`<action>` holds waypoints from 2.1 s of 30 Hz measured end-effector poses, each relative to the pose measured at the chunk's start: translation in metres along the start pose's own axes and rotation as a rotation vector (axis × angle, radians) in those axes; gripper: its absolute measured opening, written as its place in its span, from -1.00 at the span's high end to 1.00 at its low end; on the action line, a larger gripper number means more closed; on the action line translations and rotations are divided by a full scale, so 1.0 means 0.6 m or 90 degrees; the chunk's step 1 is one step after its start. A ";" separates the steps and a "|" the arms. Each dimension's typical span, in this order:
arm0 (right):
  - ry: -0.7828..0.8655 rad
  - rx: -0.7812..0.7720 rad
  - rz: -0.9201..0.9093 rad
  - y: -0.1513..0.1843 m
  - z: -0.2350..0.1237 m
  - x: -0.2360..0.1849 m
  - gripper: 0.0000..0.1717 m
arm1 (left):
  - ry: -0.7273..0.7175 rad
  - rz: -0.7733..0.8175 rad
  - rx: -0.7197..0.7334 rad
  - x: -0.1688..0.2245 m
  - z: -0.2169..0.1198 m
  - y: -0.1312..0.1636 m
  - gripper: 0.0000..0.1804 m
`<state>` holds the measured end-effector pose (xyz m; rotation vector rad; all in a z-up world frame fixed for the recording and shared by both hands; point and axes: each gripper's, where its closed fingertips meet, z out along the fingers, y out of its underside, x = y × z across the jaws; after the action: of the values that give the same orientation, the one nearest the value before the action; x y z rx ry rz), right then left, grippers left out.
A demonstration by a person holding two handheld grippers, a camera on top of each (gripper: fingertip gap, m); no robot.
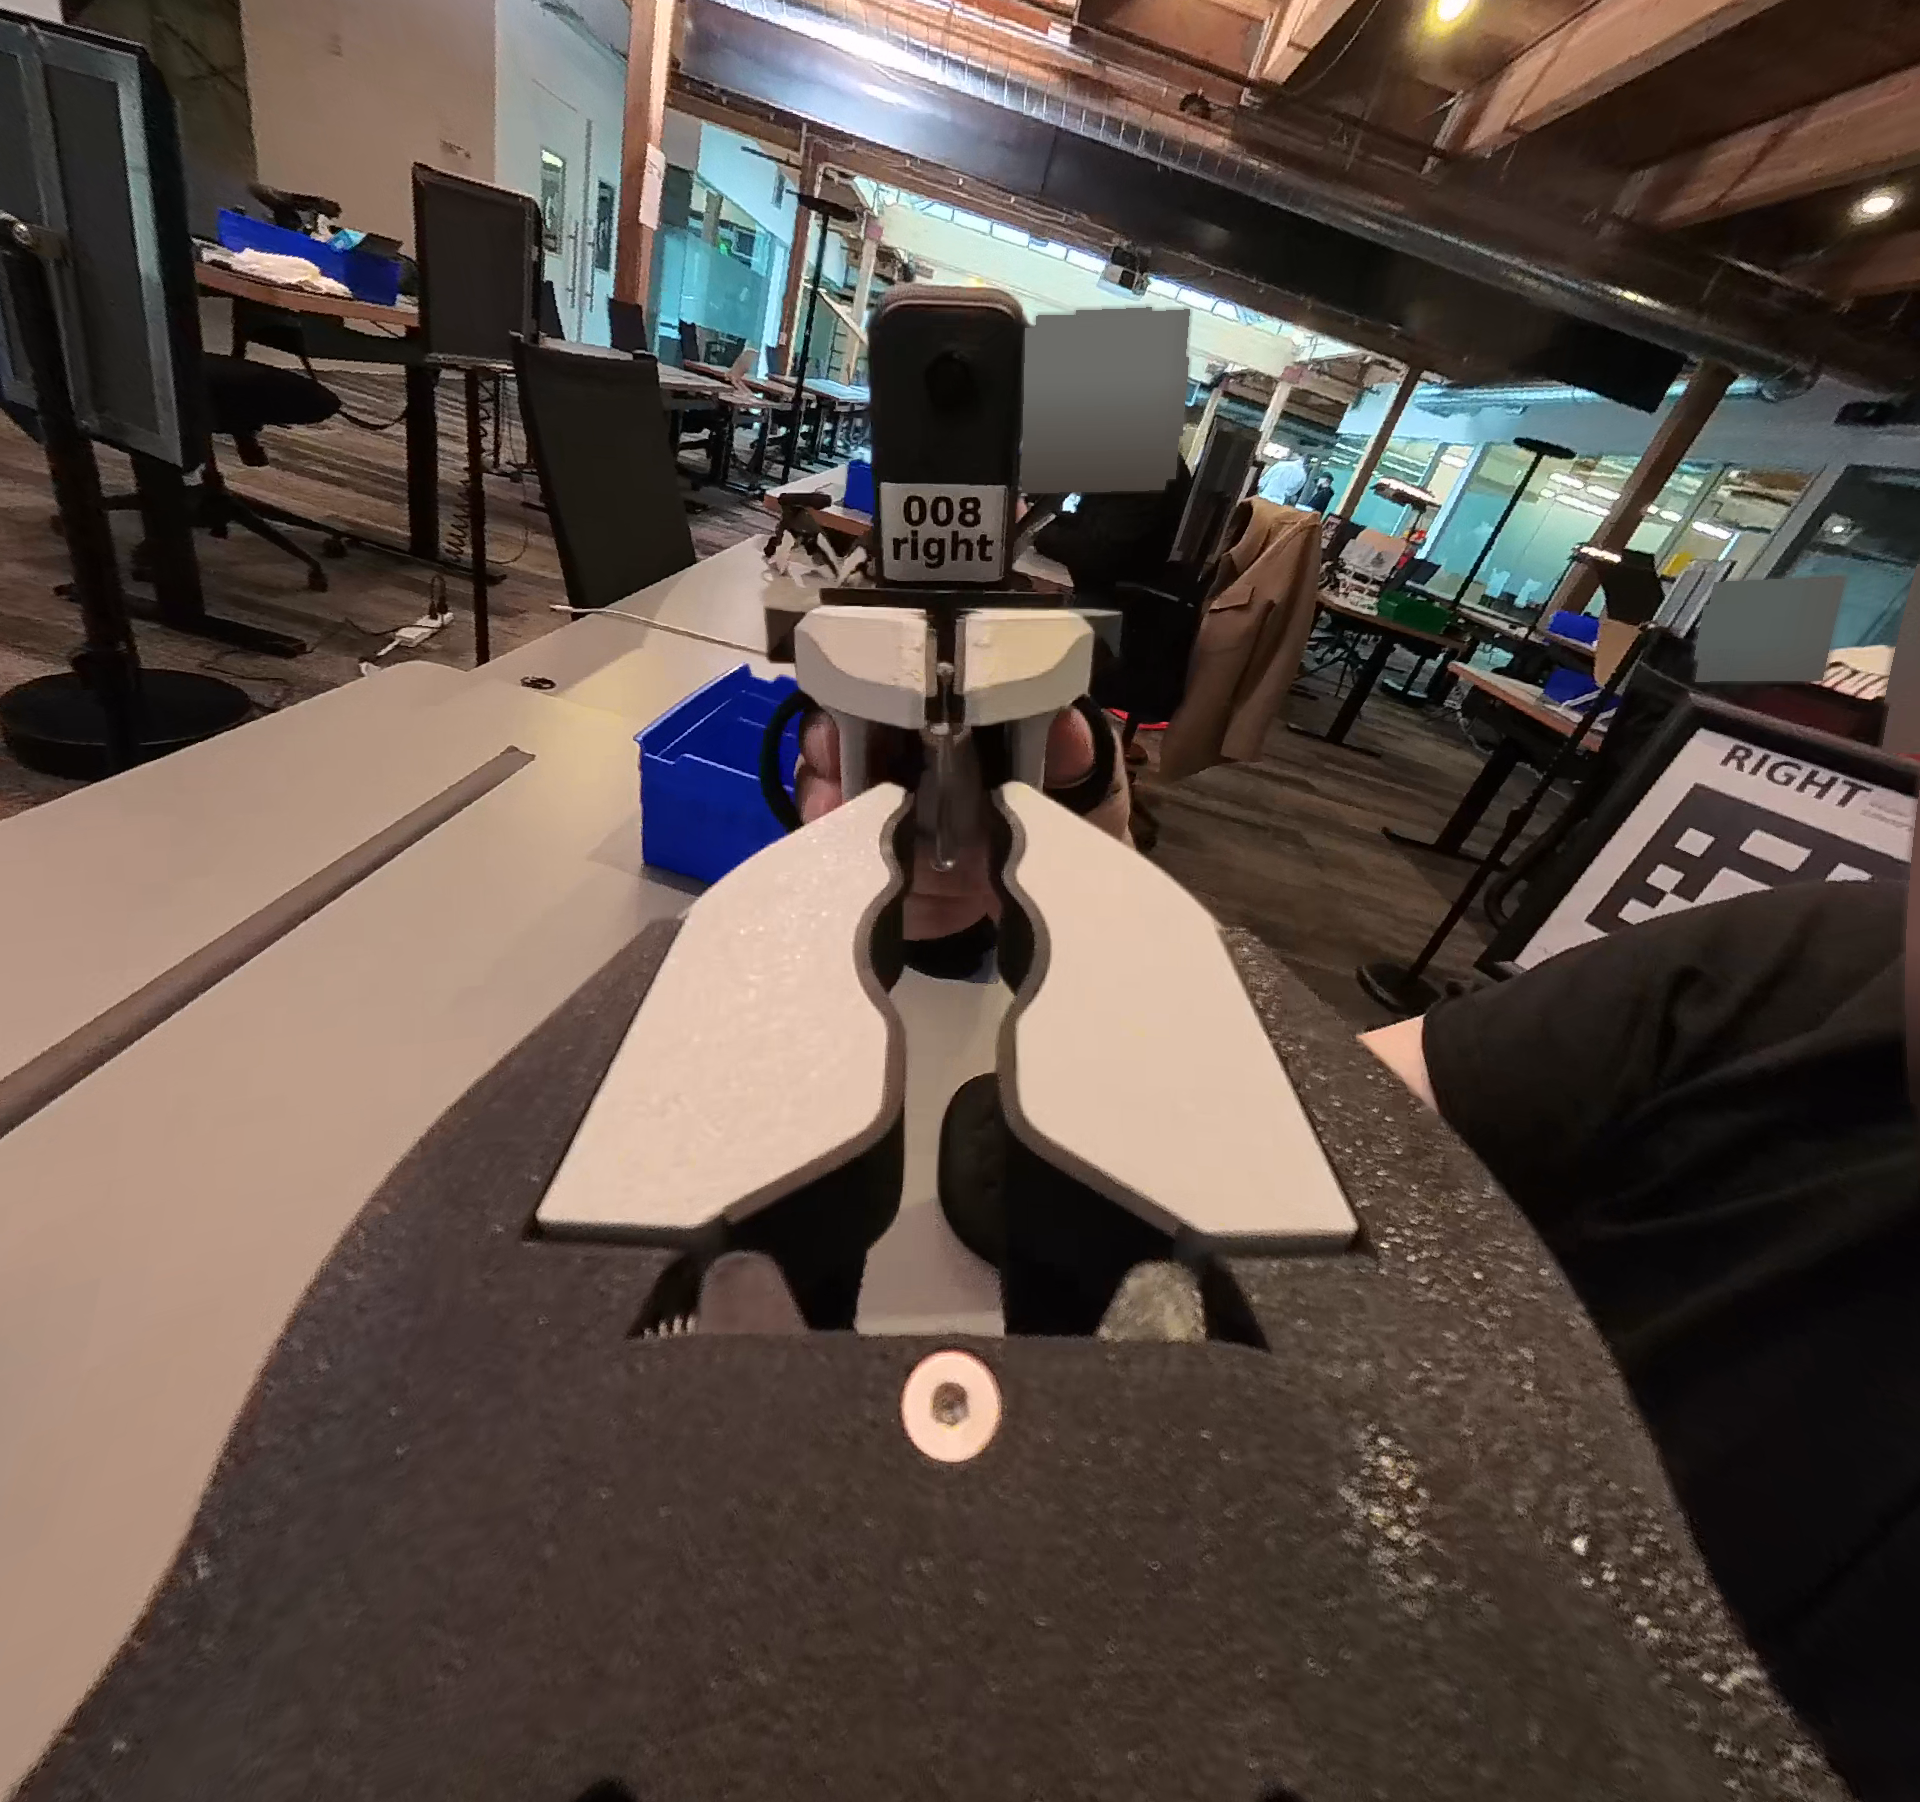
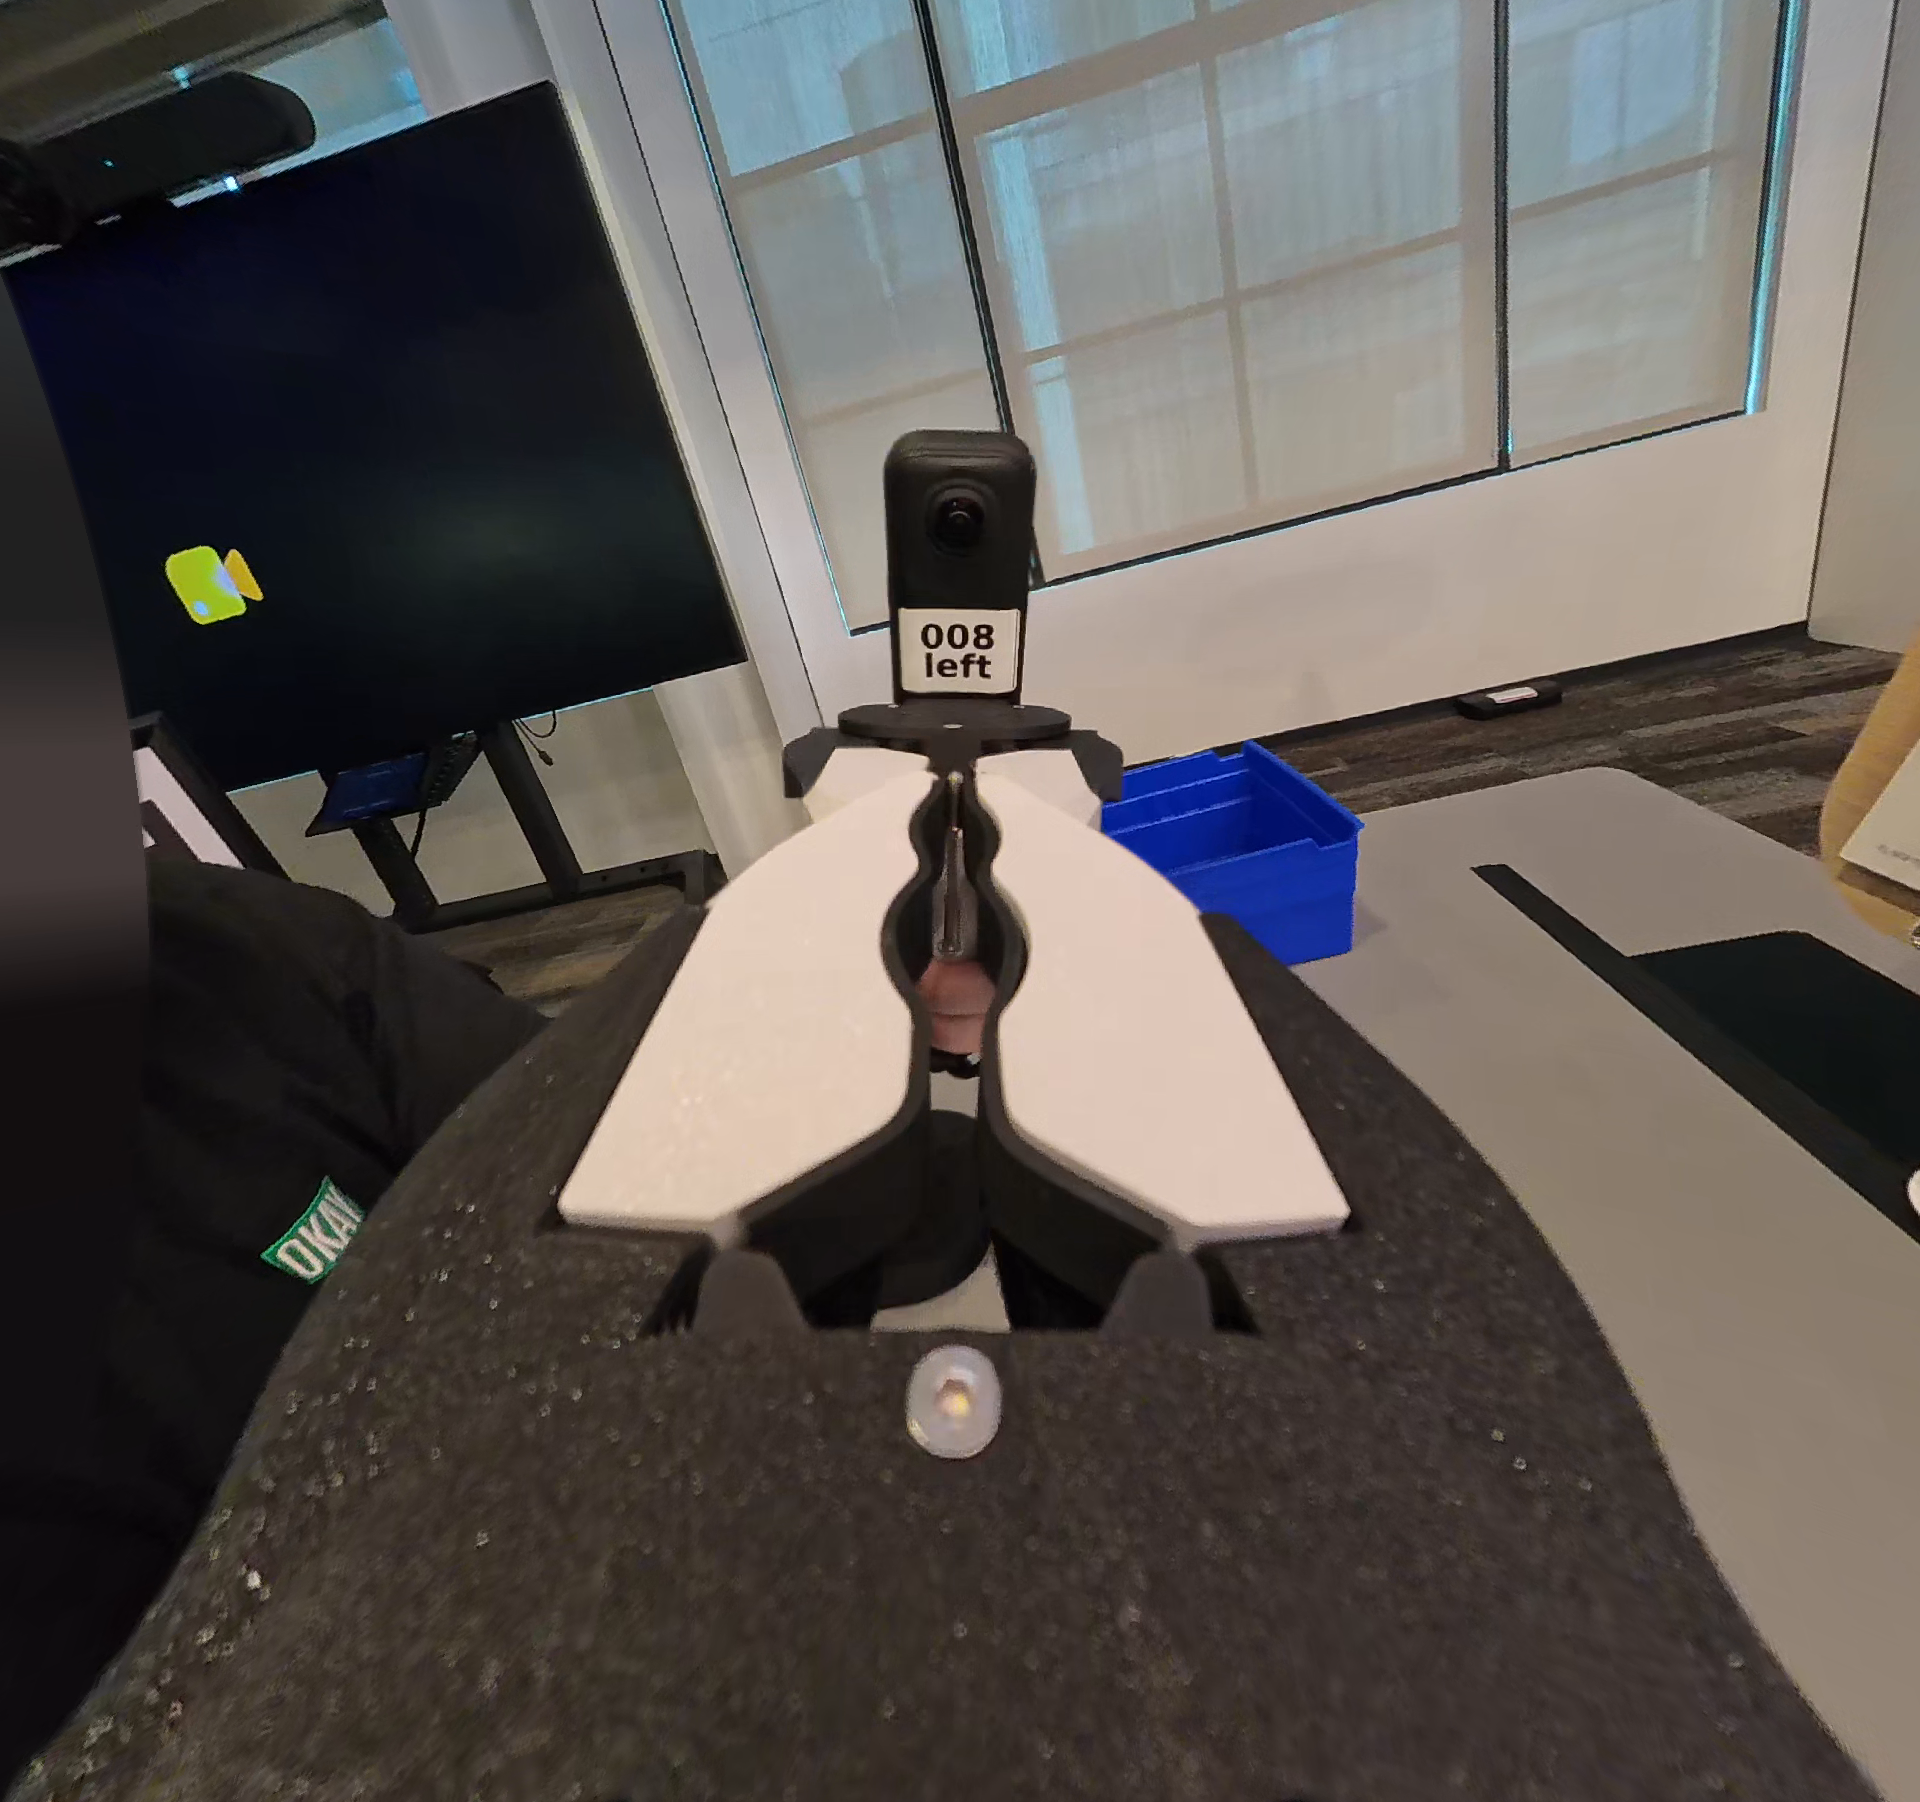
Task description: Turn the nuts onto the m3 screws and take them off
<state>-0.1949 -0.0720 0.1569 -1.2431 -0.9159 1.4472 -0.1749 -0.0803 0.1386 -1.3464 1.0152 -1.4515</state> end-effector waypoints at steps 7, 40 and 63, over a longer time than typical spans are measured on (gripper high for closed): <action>0.019 -0.022 -0.022 0.007 0.002 0.004 0.98 | 0.001 -0.007 -0.021 -0.005 0.002 0.011 0.98; 0.063 -0.005 -0.116 -0.004 0.013 -0.004 0.83 | -0.004 0.031 0.002 0.013 -0.002 -0.007 0.98; 0.027 0.006 -0.113 -0.011 0.011 -0.022 0.85 | -0.010 0.041 0.010 0.016 -0.014 -0.015 0.98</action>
<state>-0.2000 -0.0828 0.1676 -1.1512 -0.9634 1.2796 -0.1840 -0.0871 0.1493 -1.3005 1.0262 -1.3957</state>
